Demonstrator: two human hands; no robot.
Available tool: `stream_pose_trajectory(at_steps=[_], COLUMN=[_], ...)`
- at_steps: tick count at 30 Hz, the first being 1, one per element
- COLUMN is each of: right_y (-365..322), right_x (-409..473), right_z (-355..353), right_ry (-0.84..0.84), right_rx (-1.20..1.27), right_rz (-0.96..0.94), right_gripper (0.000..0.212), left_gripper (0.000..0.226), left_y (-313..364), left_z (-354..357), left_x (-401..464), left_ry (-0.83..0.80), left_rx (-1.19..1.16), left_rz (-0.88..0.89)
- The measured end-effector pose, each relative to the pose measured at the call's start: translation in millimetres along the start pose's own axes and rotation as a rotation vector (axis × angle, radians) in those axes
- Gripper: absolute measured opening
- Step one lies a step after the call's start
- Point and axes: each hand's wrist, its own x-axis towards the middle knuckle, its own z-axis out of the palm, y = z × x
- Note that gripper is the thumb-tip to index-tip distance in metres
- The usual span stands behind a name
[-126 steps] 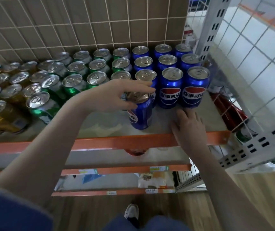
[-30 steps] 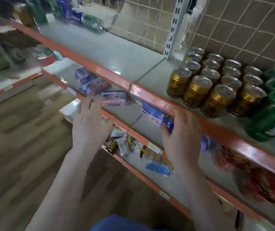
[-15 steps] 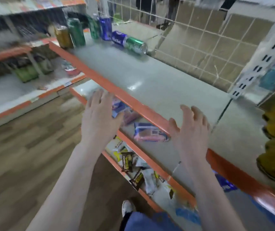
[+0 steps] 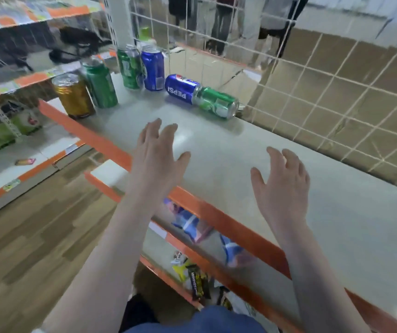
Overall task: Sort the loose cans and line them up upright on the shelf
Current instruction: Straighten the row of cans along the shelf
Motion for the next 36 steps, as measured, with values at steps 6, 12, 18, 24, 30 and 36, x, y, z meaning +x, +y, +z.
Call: stream_pose_trajectory(at_steps=[6, 12, 18, 24, 30, 36], right_y=[-60.0, -112.6, -135.2, -136.5, -117.9, -110.0], right_x=[43.1, 77.3, 110.2, 141.4, 166.8, 180.3], right_z=[50.3, 80.6, 107.9, 130.8, 144.0, 151.5], right_ry=[0.032, 0.053, 0.031, -0.031, -0.094, -0.094], right_rx=[-0.090, -0.155, -0.203, -0.237, -0.278, -0.355], right_rz=[0.168, 0.179, 0.145, 0.152, 0.159, 0.162], right_gripper=[0.052, 0.053, 0.052, 0.057, 0.065, 0.066], left_gripper=[0.058, 0.055, 0.057, 0.059, 0.053, 0.054], left_y=[-64.1, -110.3, -139.1, -155.7, -162.8, -163.9], left_z=[-15.5, -47.4, -70.5, -79.5, -78.7, -83.1], left_x=[91.9, 159.2, 208.0, 237.0, 254.2, 265.2], left_ry=[-0.085, -0.099, -0.042, -0.130, -0.254, -0.298], left_rx=[0.039, 0.083, 0.165, 0.351, 0.534, 0.503], left_rz=[0.235, 0.338, 0.369, 0.294, 0.195, 0.172])
